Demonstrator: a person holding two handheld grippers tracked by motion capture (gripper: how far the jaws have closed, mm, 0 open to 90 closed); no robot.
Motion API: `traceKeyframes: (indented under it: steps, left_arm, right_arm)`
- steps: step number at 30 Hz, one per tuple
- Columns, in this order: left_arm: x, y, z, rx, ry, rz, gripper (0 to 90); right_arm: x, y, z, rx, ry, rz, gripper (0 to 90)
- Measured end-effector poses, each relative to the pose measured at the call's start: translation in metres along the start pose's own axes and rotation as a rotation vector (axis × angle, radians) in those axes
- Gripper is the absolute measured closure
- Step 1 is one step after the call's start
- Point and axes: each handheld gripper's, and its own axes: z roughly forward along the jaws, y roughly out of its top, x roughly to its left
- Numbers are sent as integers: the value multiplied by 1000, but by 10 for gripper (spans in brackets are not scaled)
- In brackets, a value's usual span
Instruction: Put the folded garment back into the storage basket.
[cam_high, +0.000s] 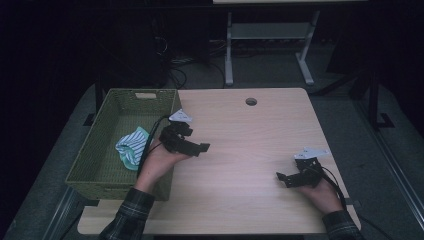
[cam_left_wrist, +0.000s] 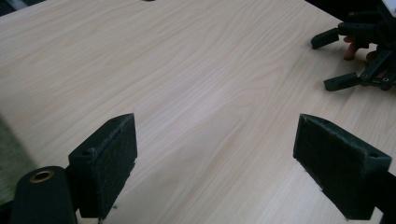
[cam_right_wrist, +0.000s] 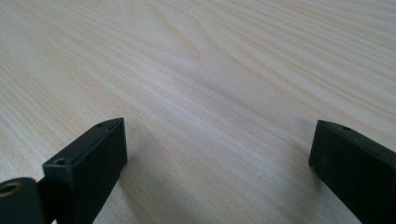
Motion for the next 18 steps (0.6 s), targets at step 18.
traceKeyframes:
  steps: [18]
  left_arm:
    - [-32, -23, 62, 36, 20, 69, 136]
  right_arm:
    - [0, 0, 0, 0, 0, 1, 41]
